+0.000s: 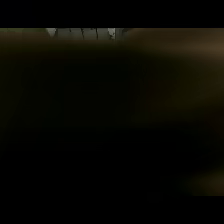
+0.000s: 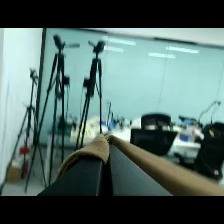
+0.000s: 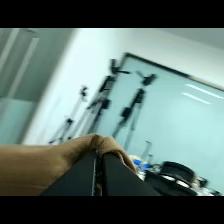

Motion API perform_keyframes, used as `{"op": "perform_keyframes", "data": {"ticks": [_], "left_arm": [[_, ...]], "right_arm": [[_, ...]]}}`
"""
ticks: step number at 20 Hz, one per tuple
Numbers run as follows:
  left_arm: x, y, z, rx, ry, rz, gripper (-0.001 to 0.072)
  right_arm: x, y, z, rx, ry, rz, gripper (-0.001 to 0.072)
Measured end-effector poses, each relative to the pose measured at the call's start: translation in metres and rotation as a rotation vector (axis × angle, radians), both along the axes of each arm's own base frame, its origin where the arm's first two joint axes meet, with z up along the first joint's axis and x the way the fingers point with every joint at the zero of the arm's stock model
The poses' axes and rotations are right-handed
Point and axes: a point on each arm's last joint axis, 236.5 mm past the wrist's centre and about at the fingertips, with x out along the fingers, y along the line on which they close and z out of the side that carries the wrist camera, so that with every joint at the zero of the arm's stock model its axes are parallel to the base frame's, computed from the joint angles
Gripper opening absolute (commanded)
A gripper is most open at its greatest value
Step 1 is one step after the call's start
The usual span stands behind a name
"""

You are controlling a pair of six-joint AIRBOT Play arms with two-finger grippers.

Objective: Fold the shirts.

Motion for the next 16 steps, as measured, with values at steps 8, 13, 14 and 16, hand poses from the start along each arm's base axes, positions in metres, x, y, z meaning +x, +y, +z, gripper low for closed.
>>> {"op": "perform_keyframes", "data": {"ticks": [8,13,14,16], "left_arm": [[0.250,-0.035,-0.229,-0.080,0.709,-0.245,0.0015],[0.370,-0.030,-0.476,-0.074,1.196,-0.202,0.0015],[0.383,-0.024,-0.519,-0.079,1.269,-0.191,0.0016],[0.405,-0.012,-0.591,-0.102,1.377,-0.173,0.0015]], "right_arm": [[0.224,-0.030,-0.195,0.198,0.677,0.064,0.0017],[0.361,-0.044,-0.449,0.410,1.150,0.018,0.0017],[0.377,-0.047,-0.493,0.453,1.211,0.001,0.0017],[0.405,-0.054,-0.571,0.538,1.293,-0.041,0.0016]]}}
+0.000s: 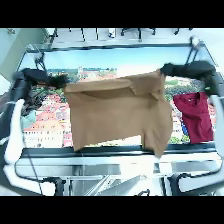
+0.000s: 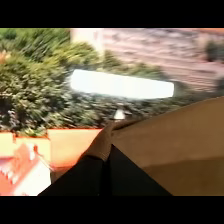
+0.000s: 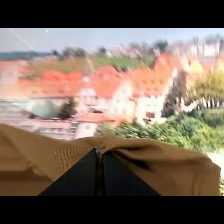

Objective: Fold the shirts.

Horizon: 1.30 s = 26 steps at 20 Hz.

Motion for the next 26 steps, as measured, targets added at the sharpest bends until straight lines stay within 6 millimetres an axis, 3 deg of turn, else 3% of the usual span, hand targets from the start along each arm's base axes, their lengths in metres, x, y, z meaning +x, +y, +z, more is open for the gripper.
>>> {"op": "perform_keyframes", "data": {"ticks": [2,4,7,10,13,17,20,26], "left_arm": [[0.019,0.007,-0.047,-0.026,0.058,0.020,0.0015],[0.040,0.011,-0.070,-0.052,0.065,0.036,0.0015],[0.061,0.013,-0.075,-0.074,0.053,0.034,0.0015],[0.066,0.011,-0.064,-0.084,0.050,0.018,0.0016],[0.054,0.007,-0.063,-0.094,0.094,-0.001,0.0016],[0.031,0.001,-0.069,-0.101,0.187,-0.036,0.0016],[0.024,-0.009,-0.072,-0.091,0.210,-0.061,0.0015],[0.013,-0.019,-0.100,-0.016,0.280,-0.088,0.0015]], "right_arm": [[0.023,-0.006,-0.048,0.028,0.043,-0.045,0.0017],[0.047,-0.011,-0.070,0.050,0.045,-0.074,0.0017],[0.081,-0.017,-0.065,0.069,-0.010,-0.095,0.0017],[0.095,-0.022,-0.050,0.071,-0.042,-0.079,0.0016],[0.088,-0.031,-0.056,0.042,0.008,-0.040,0.0016],[0.065,-0.046,-0.083,-0.055,0.136,0.006,0.0016],[0.054,-0.056,-0.098,-0.131,0.196,0.013,0.0017],[0.044,-0.065,-0.126,-0.247,0.271,0.024,0.0016]]}}
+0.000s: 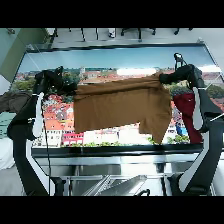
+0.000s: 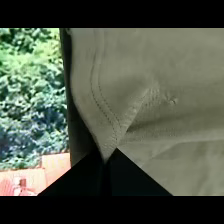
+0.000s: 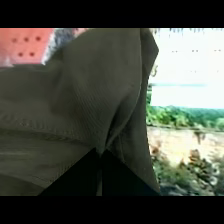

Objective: Fold the shirts.

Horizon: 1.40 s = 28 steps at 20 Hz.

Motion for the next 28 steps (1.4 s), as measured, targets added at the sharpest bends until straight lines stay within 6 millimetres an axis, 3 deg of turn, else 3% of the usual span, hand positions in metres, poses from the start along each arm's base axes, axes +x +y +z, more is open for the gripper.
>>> {"op": "perform_keyframes", "data": {"ticks": [7,14,15,16,17,18,21,24,28], "left_arm": [[0.002,0.003,-0.001,0.046,0.001,0.000,0.0016],[0.006,0.003,-0.001,0.060,-0.017,-0.002,0.0017],[0.006,0.002,-0.001,0.060,-0.017,-0.002,0.0144],[0.006,0.003,-0.001,0.063,-0.017,-0.003,0.0406],[0.006,0.004,0.000,0.069,-0.018,-0.003,0.0641],[0.006,0.005,0.002,0.068,-0.018,0.000,0.0697],[0.005,0.001,0.015,0.058,-0.031,-0.004,0.0697],[-0.001,0.005,0.043,0.058,-0.040,-0.007,0.0697],[-0.025,0.028,0.088,0.066,-0.015,0.006,0.0696]], "right_arm": [[-0.007,-0.014,-0.013,-0.100,0.053,-0.025,0.0017],[-0.005,-0.005,-0.014,-0.122,0.049,-0.011,0.0036],[-0.005,-0.004,-0.013,-0.122,0.047,-0.011,0.0167],[-0.005,-0.004,-0.013,-0.124,0.045,-0.011,0.0342],[-0.004,-0.005,-0.011,-0.130,0.042,-0.011,0.0386],[-0.003,-0.004,-0.006,-0.131,0.033,-0.011,0.0387],[-0.001,-0.004,0.019,-0.133,-0.006,-0.014,0.0386],[-0.006,-0.018,0.060,-0.156,-0.042,-0.034,0.0386],[-0.040,-0.049,0.117,-0.148,-0.009,-0.100,0.0386]]}}
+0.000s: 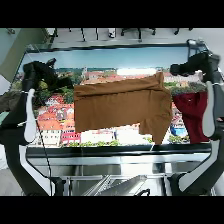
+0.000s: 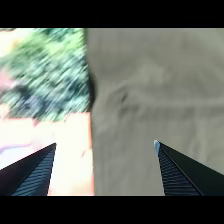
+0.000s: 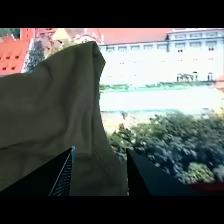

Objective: Fold the shirts.

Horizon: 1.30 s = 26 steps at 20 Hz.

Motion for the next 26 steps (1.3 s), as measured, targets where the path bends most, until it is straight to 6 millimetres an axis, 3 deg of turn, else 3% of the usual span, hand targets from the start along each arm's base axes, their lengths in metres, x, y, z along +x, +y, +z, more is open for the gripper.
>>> {"op": "perform_keyframes", "data": {"ticks": [2,4,9,13,15,17,18,19,20,26], "left_arm": [[-0.027,0.003,0.006,-0.010,0.079,-0.009,0.0696],[-0.062,-0.001,-0.006,-0.022,0.190,-0.025,0.0696],[-0.153,-0.028,-0.062,-0.093,0.403,-0.060,0.0696],[-0.202,-0.039,-0.094,-0.174,0.509,-0.030,0.0695],[-0.209,-0.052,-0.096,-0.252,0.517,-0.016,0.0691],[-0.207,-0.065,-0.099,-0.306,0.494,-0.006,0.0508],[-0.204,-0.069,-0.101,-0.316,0.473,-0.003,0.0364],[-0.197,-0.072,-0.104,-0.323,0.443,0.004,0.0109],[-0.191,-0.072,-0.107,-0.317,0.409,0.011,0.0016],[-0.173,-0.070,-0.110,-0.332,0.335,0.040,0.0016]], "right_arm": [[-0.026,-0.010,0.009,0.030,0.066,-0.021,0.0386],[-0.057,-0.014,0.006,0.082,0.163,-0.034,0.0386],[-0.114,0.003,0.001,0.287,0.290,-0.006,0.0385],[-0.143,0.004,0.005,0.371,0.312,-0.005,0.0385],[-0.155,0.002,0.004,0.393,0.323,-0.014,0.0386],[-0.171,0.001,-0.003,0.417,0.349,-0.029,0.0388],[-0.181,0.002,-0.008,0.431,0.367,-0.036,0.0401],[-0.190,0.003,-0.015,0.447,0.387,-0.047,0.0448],[-0.201,0.004,-0.026,0.463,0.414,-0.060,0.0528],[-0.262,0.032,-0.102,0.559,0.581,-0.136,0.0526]]}}
